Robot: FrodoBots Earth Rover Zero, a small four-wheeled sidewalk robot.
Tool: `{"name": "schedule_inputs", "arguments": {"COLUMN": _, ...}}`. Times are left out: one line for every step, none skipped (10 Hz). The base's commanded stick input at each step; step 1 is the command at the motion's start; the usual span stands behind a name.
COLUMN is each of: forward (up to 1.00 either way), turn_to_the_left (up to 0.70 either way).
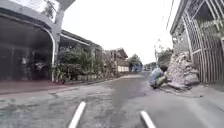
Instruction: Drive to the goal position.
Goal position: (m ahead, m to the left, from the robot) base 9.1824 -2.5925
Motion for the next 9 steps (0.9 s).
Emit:
{"name": "schedule_inputs", "arguments": {"forward": 0.70, "turn_to_the_left": 0.03}}
{"name": "schedule_inputs", "arguments": {"forward": 0.70, "turn_to_the_left": 0.01}}
{"name": "schedule_inputs", "arguments": {"forward": 0.70, "turn_to_the_left": 0.00}}
{"name": "schedule_inputs", "arguments": {"forward": 0.70, "turn_to_the_left": 0.00}}
{"name": "schedule_inputs", "arguments": {"forward": 0.70, "turn_to_the_left": 0.00}}
{"name": "schedule_inputs", "arguments": {"forward": 0.70, "turn_to_the_left": 0.00}}
{"name": "schedule_inputs", "arguments": {"forward": 0.70, "turn_to_the_left": 0.00}}
{"name": "schedule_inputs", "arguments": {"forward": 0.70, "turn_to_the_left": 0.00}}
{"name": "schedule_inputs", "arguments": {"forward": 0.70, "turn_to_the_left": 0.00}}
